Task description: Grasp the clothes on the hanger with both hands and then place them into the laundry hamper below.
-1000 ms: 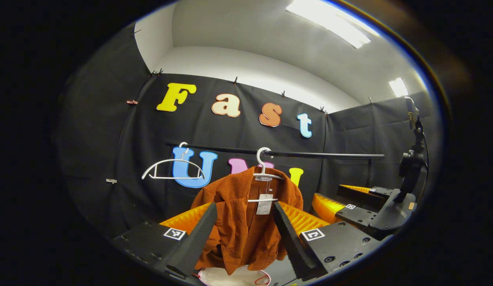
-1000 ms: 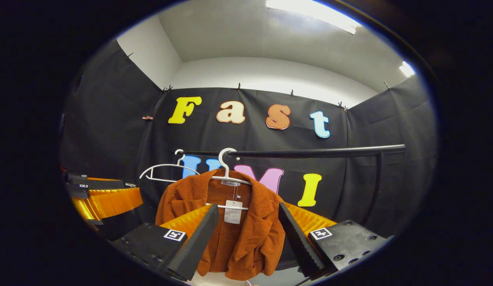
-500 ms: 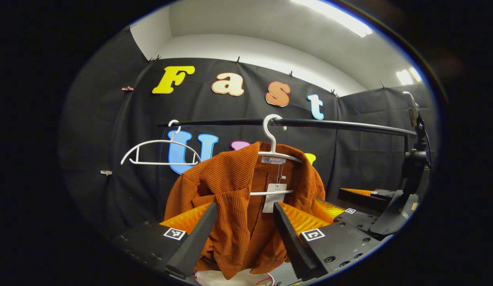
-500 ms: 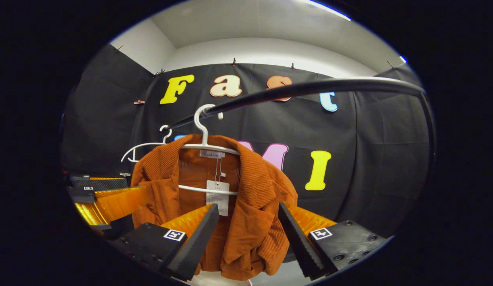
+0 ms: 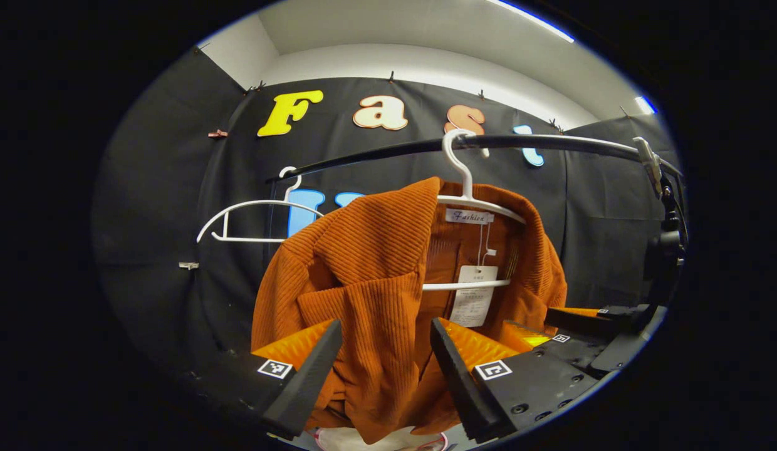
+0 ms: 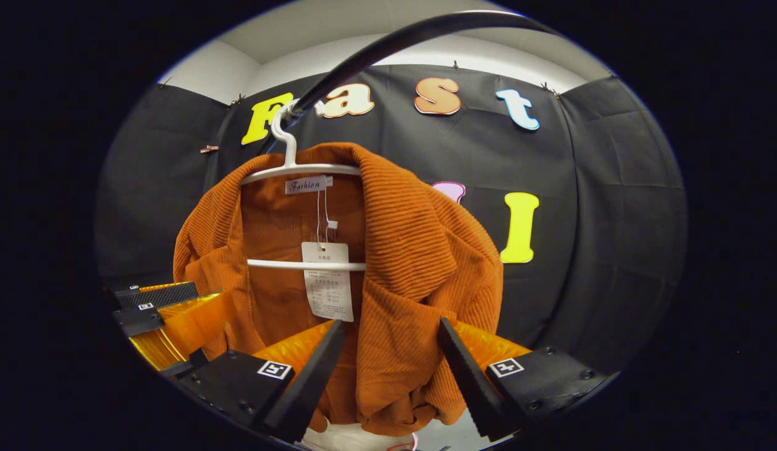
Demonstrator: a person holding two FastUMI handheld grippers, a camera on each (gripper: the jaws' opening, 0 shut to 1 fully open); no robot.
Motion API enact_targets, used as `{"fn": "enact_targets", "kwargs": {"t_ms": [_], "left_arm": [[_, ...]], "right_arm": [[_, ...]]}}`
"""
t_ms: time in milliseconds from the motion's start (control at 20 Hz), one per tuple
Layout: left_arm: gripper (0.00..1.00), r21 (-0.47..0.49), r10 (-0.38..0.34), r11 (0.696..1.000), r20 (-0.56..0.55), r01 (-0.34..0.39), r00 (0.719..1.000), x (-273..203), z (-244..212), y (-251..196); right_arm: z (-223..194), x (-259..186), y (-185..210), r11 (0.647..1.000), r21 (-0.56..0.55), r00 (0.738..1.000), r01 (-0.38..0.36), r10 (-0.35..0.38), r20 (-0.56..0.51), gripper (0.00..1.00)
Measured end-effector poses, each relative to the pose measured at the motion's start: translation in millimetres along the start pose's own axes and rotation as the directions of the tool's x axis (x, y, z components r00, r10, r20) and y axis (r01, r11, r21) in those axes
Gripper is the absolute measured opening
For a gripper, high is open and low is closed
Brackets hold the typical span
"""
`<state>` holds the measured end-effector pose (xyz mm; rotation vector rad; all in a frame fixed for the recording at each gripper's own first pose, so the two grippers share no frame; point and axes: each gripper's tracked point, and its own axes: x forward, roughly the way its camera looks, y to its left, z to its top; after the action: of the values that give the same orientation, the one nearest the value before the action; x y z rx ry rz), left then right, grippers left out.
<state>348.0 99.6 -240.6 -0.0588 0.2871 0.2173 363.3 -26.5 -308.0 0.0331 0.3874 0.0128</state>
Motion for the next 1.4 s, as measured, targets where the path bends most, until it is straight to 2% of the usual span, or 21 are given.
{"fn": "enact_targets", "kwargs": {"t_ms": [350, 450, 500, 550, 600, 650, 700, 800, 900, 1050, 1300, 1350, 1400], "left_arm": [[0.9, -0.005, 0.038, 0.999, -0.017, -0.038, 0.999, 26.9, -12.3, 2.3], [0.9, -0.007, 0.037, 0.999, -0.015, -0.037, 0.999, 36.6, -14.7, 0.2], [0.9, -0.007, 0.037, 0.999, -0.015, -0.037, 0.999, 41.2, -15.6, 2.0], [0.89, -0.011, 0.024, 1.0, -0.017, -0.024, 1.0, 46.9, -16.1, 1.1], [0.84, -0.016, 0.01, 1.0, -0.022, -0.01, 1.0, 51.6, -18.1, -1.2], [0.65, -0.019, 0.011, 1.0, -0.024, -0.011, 1.0, 53.8, -17.4, 0.7], [0.46, -0.02, 0.05, 0.999, -0.023, -0.051, 0.998, 53.6, -17.0, 9.9], [0.08, -0.04, 0.041, 0.998, -0.032, -0.042, 0.999, 69.5, -3.4, 20.4], [0.05, -0.029, 0.058, 0.998, -0.037, -0.059, 0.998, 67.8, -0.1, 32.4], [0.05, -0.036, 0.085, 0.996, -0.05, -0.087, 0.995, 56.4, 7.3, 50.0], [0.05, -0.048, 0.149, 0.988, -0.008, -0.149, 0.989, 29.2, 40.3, 80.3], [0.05, -0.04, 0.164, 0.986, 0.009, -0.163, 0.986, 24.8, 48.1, 85.3], [0.05, -0.037, 0.181, 0.983, 0.025, -0.18, 0.983, 22.2, 56.9, 91.4]], "right_arm": [[-4.3, 26.3, -7.4, 1.0, 0.011, 1.0, 0.001, -0.001, -0.001, 0.98], [-2.9, 37.0, -17.6, 0.999, -0.018, 0.999, 0.037, -0.036, 0.023, 0.95], [-2.7, 43.2, -21.2, 0.999, -0.03, 0.999, 0.042, -0.041, 0.026, 0.69], [-0.6, 46.3, -20.8, 0.999, -0.033, 0.999, 0.033, -0.032, 0.027, 0.63], [2.5, 48.9, -15.8, 0.999, -0.033, 1.0, 0.004, -0.004, 0.03, 0.65], [1.3, 53.0, -18.1, 0.999, -0.047, 1.0, 0.005, -0.004, 0.029, 0.67], [5.1, 59.0, -24.3, 0.998, -0.068, 0.999, 0.013, -0.01, 0.043, 0.48], [7.1, 63.8, -29.0, 0.997, -0.075, 0.998, -0.021, 0.025, 0.05, 0.18], [7.7, 65.1, -36.3, 0.997, -0.054, 0.997, -0.054, 0.057, 0.045, 0.18], [16.0, 58.6, -59.9, 0.998, -0.02, 0.996, -0.067, 0.068, 0.066, 0.18], [39.5, 45.9, -81.7, 0.991, 0.056, 0.982, -0.123, 0.114, 0.148, 0.18], [49.4, 44.5, -88.8, 0.989, 0.067, 0.978, -0.129, 0.116, 0.174, 0.14], [62.5, 42.1, -94.1, 0.985, 0.091, 0.971, -0.144, 0.123, 0.207, 0.18]]}}
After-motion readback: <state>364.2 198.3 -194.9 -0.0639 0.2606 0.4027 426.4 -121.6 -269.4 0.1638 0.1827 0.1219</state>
